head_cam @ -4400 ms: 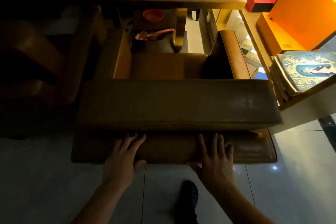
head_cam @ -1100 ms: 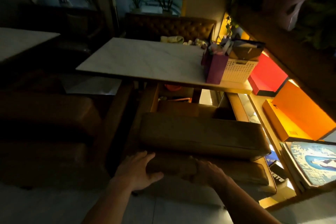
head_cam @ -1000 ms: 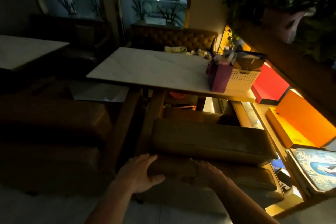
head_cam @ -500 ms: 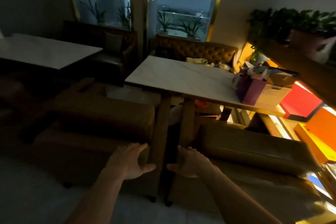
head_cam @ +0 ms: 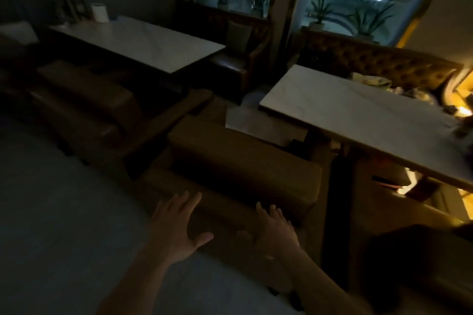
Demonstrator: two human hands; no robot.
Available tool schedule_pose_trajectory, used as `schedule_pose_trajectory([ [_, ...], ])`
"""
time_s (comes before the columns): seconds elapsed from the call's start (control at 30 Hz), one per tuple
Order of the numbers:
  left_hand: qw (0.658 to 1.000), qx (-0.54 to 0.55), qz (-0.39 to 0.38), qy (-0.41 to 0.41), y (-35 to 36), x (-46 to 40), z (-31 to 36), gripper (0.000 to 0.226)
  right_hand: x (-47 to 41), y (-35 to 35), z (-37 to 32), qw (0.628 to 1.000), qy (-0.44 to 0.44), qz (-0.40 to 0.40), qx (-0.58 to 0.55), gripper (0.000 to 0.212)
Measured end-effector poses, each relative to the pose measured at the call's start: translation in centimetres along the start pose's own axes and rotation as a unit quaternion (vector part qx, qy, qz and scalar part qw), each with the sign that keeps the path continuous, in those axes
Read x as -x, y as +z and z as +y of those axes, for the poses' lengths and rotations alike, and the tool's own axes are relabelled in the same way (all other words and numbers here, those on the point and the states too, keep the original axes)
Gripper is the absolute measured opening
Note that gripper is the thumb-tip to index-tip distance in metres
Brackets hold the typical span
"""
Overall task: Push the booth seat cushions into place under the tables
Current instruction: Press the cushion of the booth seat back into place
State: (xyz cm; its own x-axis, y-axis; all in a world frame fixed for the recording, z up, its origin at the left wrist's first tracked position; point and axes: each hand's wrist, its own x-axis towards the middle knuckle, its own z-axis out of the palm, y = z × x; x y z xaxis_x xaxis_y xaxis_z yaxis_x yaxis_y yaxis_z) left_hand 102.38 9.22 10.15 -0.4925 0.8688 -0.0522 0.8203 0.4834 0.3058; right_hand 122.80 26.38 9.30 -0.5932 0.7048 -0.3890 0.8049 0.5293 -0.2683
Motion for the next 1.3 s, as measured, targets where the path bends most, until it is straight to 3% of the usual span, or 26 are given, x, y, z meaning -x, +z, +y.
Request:
schedule_pose_trajectory([
  [0.17,1.0,-0.019,-0.009,-0.021,-2.3,-6.5,-8.2,0.103,-7.8,1.1,-5.8,1.0,0.008,-0.027,-0.012,0.109],
  [0.33,0.998,-0.017,-0.053,0.001,-1.4,-10.9,-11.6,0.101,-11.0,2.0,-6.7,0.996,0.055,-0.062,-0.022,0.109],
  [0.63,0.978,-0.061,-0.169,0.104,2.8,-20.5,-15.3,0.104,-12.7,2.7,-2.6,0.98,0.193,-0.048,-0.028,0.103],
  [0.8,0.96,-0.101,-0.201,0.167,6.7,-23.2,-15.9,0.102,-13.2,5.9,-0.2,0.975,0.212,-0.064,-0.022,0.116],
  [1.03,0.966,-0.058,-0.16,0.193,10.1,-23.6,-17.6,0.084,-13.7,11.3,0.4,0.977,0.204,0.056,0.027,0.113],
  [1.3,0.959,-0.066,-0.183,0.208,10.3,-22.9,-18.2,0.081,-11.9,12.4,-1.2,0.973,0.214,0.064,0.051,0.109],
])
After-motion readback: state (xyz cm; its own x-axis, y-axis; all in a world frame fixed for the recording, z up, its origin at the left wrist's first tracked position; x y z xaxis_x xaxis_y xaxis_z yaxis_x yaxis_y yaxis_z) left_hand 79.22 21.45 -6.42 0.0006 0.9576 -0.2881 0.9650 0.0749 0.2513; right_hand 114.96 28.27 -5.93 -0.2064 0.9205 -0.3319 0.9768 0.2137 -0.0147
